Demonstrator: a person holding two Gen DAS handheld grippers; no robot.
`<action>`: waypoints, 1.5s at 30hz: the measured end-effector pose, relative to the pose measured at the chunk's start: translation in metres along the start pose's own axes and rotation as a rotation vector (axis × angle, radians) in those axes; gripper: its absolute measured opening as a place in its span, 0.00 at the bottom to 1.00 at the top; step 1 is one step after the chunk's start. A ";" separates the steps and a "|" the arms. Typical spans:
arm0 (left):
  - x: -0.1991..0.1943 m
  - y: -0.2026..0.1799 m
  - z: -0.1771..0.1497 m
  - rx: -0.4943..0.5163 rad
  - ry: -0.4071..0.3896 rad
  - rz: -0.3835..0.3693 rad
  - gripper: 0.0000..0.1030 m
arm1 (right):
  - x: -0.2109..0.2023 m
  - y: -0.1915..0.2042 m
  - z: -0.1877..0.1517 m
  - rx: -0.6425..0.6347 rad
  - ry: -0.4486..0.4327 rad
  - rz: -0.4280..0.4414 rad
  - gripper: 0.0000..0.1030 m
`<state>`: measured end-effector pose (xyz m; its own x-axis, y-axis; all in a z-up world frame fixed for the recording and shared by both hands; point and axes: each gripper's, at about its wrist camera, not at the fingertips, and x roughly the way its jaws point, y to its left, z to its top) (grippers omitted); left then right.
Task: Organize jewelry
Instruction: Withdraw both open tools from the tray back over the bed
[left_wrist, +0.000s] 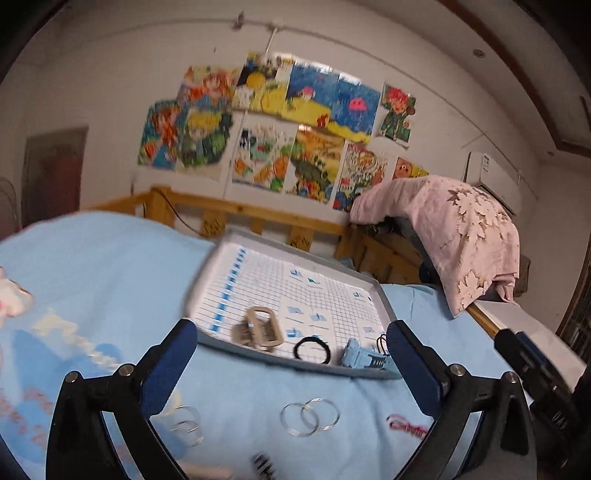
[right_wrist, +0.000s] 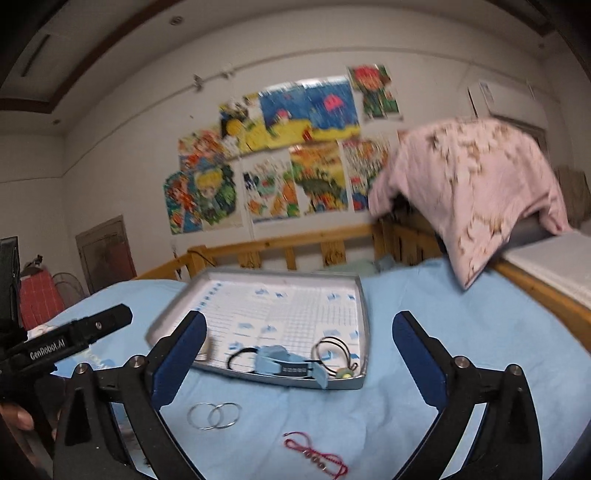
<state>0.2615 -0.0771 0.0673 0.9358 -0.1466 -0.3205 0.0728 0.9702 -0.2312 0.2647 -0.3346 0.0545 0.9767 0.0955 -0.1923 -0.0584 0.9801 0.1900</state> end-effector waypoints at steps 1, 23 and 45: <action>-0.013 0.003 -0.002 0.006 -0.017 0.007 1.00 | -0.008 0.004 0.000 -0.001 -0.009 0.003 0.98; -0.175 0.050 -0.070 0.084 -0.054 0.080 1.00 | -0.171 0.075 -0.064 -0.117 -0.074 0.055 0.98; -0.206 0.072 -0.133 0.119 0.052 0.155 1.00 | -0.213 0.077 -0.115 -0.061 0.059 -0.029 0.98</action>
<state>0.0286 -0.0025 -0.0054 0.9202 -0.0008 -0.3915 -0.0272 0.9974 -0.0660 0.0285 -0.2594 -0.0004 0.9645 0.0751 -0.2533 -0.0443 0.9911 0.1253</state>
